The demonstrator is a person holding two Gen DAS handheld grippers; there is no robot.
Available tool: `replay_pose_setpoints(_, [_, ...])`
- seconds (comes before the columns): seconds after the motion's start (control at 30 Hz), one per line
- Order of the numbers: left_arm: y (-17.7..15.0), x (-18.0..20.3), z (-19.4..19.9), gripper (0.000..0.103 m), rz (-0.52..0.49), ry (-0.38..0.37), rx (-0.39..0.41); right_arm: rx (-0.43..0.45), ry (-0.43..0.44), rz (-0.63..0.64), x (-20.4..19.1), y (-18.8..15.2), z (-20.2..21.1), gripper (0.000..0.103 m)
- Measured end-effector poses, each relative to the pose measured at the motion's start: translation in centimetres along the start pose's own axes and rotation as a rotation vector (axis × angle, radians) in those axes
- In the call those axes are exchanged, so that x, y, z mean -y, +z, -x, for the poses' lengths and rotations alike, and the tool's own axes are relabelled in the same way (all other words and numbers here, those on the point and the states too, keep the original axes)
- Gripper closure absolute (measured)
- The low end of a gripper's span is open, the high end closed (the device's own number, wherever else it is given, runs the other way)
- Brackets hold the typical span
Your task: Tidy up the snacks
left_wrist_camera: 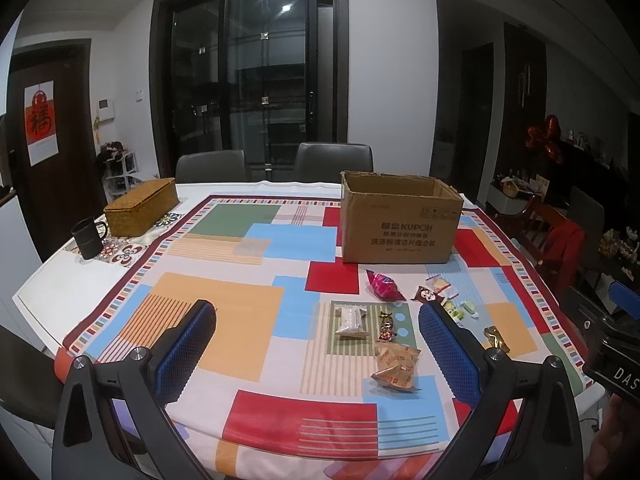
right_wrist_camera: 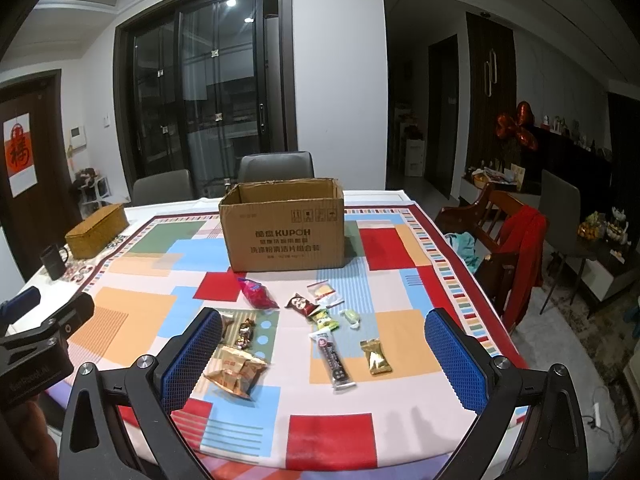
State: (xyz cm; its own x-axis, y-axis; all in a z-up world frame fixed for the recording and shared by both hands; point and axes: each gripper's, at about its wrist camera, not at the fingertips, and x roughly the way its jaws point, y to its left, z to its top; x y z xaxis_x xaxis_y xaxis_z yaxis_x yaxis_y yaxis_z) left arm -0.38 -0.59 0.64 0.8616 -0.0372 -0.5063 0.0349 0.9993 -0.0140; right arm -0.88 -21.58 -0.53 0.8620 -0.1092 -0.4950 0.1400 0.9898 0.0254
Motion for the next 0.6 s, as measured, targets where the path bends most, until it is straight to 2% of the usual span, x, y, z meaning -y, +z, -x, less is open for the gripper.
replay_pose_setpoints(0.6, [0.04, 0.4, 0.06, 0.0, -0.008, -0.01, 0.004, 0.004, 0.003, -0.003, 0.12, -0.01, 0.03, 0.0])
